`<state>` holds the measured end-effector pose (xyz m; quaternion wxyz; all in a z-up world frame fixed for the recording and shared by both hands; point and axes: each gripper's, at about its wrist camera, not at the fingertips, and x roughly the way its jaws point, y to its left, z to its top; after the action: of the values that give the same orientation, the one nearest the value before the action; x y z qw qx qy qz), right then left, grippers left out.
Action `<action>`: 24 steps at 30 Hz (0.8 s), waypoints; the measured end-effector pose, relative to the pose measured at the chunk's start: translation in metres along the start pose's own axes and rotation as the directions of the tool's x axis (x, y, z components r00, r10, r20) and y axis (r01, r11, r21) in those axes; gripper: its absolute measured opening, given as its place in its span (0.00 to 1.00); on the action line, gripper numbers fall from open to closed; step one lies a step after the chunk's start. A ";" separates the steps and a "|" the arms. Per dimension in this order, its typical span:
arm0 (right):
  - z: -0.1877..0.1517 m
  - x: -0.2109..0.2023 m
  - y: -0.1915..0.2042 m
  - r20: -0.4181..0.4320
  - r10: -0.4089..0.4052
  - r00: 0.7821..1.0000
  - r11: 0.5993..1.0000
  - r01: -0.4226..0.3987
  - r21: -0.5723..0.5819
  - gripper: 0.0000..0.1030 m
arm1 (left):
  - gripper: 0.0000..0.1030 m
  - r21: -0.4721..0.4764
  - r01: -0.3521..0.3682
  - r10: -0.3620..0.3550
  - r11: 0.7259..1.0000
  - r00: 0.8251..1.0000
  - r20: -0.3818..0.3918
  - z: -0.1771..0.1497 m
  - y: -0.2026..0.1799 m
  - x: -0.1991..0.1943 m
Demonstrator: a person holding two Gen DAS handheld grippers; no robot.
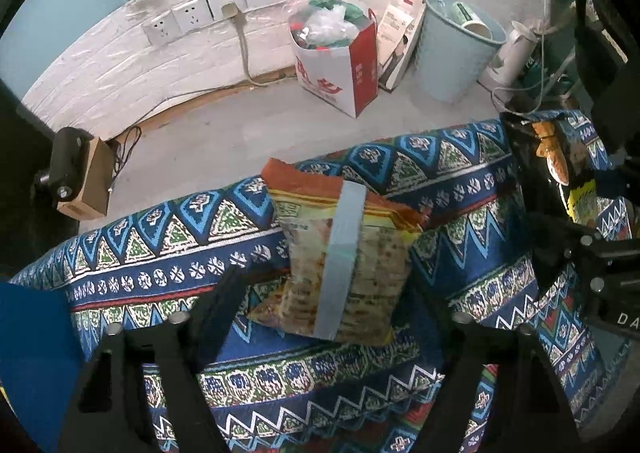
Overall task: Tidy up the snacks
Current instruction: 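Grasp the beige bag with blue strap with left tool while right tool holds black bag, then lift the beige bag and black bag and carry them over the box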
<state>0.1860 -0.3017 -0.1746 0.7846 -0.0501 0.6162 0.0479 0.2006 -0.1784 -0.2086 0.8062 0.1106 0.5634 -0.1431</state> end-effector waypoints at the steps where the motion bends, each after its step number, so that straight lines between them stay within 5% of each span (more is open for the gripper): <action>1: 0.000 0.000 0.001 0.001 0.002 1.000 1.000 -0.002 -0.001 0.60 | 0.46 -0.005 0.008 -0.008 1.000 1.000 -0.006 0.000 0.002 0.001; 5: 0.002 -0.001 0.001 0.004 -0.003 1.000 1.000 0.003 -0.005 0.60 | 0.39 -0.013 -0.001 0.001 1.000 1.000 -0.006 -0.002 0.006 -0.003; 24: 0.007 -0.071 0.035 0.149 0.018 0.989 0.999 -0.011 -0.048 0.60 | 0.38 -0.028 -0.066 0.068 0.997 0.994 0.083 -0.039 0.032 -0.092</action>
<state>0.1711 -0.2665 -0.1045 0.8268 -0.0602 0.5547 0.0715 0.1482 -0.1260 -0.1349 0.8349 0.1133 0.5266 -0.1135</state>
